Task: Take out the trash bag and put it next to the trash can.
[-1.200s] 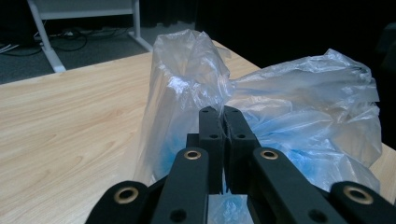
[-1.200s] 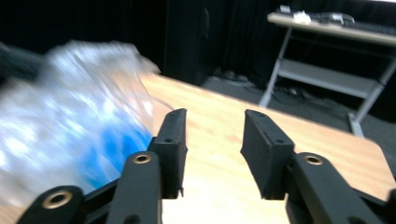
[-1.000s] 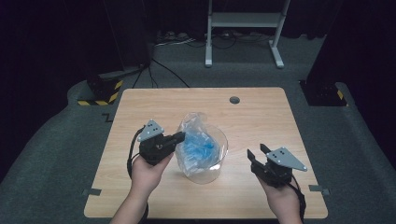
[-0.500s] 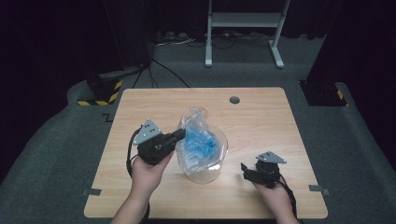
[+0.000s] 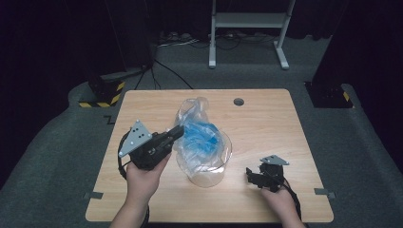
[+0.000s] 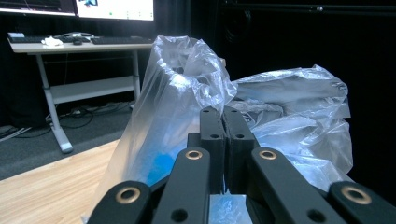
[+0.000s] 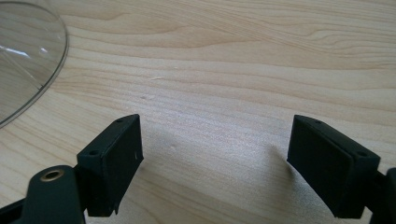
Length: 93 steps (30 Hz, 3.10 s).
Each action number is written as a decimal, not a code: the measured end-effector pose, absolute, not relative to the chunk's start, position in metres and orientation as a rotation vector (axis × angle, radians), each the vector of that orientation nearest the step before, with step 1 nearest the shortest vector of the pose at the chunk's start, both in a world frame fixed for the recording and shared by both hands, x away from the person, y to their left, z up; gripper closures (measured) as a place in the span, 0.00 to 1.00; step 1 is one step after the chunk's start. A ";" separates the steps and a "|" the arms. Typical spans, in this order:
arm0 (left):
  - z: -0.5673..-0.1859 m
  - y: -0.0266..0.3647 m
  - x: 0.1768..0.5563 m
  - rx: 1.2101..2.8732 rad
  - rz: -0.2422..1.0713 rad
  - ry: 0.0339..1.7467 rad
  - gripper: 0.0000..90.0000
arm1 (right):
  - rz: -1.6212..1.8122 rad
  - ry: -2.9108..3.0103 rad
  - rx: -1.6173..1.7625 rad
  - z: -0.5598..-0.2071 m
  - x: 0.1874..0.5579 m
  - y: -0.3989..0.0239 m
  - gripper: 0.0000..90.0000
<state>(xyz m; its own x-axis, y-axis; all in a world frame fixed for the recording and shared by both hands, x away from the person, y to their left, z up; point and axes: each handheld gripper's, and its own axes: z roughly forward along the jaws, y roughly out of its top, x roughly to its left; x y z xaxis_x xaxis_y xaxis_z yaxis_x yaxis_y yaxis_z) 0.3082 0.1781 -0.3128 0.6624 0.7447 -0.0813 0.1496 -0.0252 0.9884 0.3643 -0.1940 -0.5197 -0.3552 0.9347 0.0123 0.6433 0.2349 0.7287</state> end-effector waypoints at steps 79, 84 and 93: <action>-0.416 0.255 0.370 1.629 0.753 1.148 0.98 | 0.900 2.103 1.402 -0.525 0.386 -0.197 0.17; -0.440 0.232 0.387 1.653 0.744 1.181 0.98 | 0.901 2.101 1.404 -0.525 0.386 -0.197 0.17; -0.448 0.209 0.387 1.759 0.680 1.127 0.90 | 0.899 2.104 1.404 -0.525 0.384 -0.197 0.17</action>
